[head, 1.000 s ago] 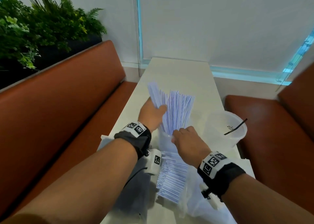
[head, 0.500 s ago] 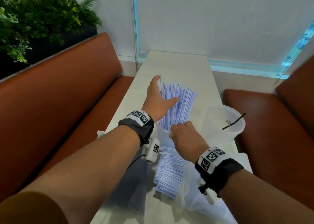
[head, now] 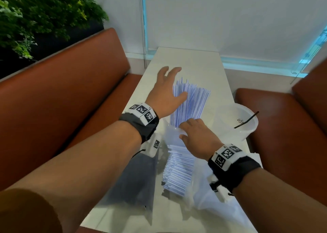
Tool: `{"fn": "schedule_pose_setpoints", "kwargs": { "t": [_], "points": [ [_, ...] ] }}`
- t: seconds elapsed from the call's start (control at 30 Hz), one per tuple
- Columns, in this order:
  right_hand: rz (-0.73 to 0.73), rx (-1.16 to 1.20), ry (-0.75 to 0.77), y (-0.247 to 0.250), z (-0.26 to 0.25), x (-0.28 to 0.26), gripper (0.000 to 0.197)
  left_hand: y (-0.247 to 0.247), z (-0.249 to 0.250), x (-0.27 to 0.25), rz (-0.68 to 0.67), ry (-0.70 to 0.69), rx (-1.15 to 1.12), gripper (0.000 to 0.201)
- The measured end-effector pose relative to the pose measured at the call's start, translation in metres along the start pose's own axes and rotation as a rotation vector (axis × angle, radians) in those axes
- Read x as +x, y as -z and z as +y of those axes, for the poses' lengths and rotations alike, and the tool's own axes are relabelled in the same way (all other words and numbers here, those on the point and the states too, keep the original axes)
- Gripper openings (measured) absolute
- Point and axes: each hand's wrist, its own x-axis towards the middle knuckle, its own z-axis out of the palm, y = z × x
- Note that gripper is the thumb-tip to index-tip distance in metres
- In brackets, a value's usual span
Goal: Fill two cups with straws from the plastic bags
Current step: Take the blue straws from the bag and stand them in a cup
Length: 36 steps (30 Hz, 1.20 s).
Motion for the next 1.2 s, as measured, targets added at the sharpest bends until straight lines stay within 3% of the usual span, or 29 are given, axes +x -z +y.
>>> {"fn": "schedule_pose_setpoints", "kwargs": {
  "t": [0.07,0.13,0.17,0.2,0.27,0.33,0.43,0.53,0.63,0.87,1.0,1.13,1.2],
  "points": [
    [0.258,0.094,0.028,0.007,-0.005,-0.011,0.024,0.012,0.002,-0.022,0.109,-0.065,-0.011,0.050],
    [0.466,0.068,-0.046,0.009,-0.008,-0.025,0.018,0.018,0.005,-0.046,0.095,-0.115,0.003,0.027],
    [0.439,0.042,-0.152,0.007,-0.008,-0.032,0.020,0.018,0.006,-0.059,0.020,-0.120,0.029,0.019],
    [0.322,0.021,-0.291,0.004,-0.006,-0.037,0.027,0.015,0.008,-0.070,-0.089,-0.112,0.061,0.015],
    [-0.025,-0.053,-0.546,-0.004,0.000,-0.044,0.046,0.002,0.010,-0.087,-0.348,-0.104,0.162,0.016],
    [-0.198,-0.107,-0.632,-0.009,0.004,-0.046,0.054,-0.018,0.009,-0.099,-0.579,-0.144,0.309,0.024],
    [-0.266,-0.012,-0.633,-0.014,0.007,-0.041,0.034,-0.051,0.009,-0.112,-0.745,-0.221,0.407,0.035],
    [-0.255,0.143,-0.632,-0.014,0.012,-0.039,0.017,-0.074,0.010,-0.115,-0.729,-0.250,0.408,0.037],
    [-0.301,0.198,-0.616,-0.007,0.014,-0.040,0.023,-0.087,0.008,-0.114,-0.726,-0.191,0.436,0.041],
    [-0.227,0.267,-0.584,-0.001,0.009,-0.041,0.023,-0.102,0.002,-0.115,-0.730,-0.081,0.521,0.030],
    [-0.185,0.236,-0.561,-0.001,0.003,-0.040,0.017,-0.103,0.004,-0.114,-0.748,-0.104,0.559,0.032],
    [-0.123,0.211,-0.535,-0.001,0.005,-0.042,0.022,-0.097,0.005,-0.111,-0.746,-0.153,0.665,0.032],
    [-0.130,0.241,-0.530,0.000,0.006,-0.042,0.035,-0.088,0.004,-0.109,-0.732,-0.208,0.735,0.027]
  ]
}}
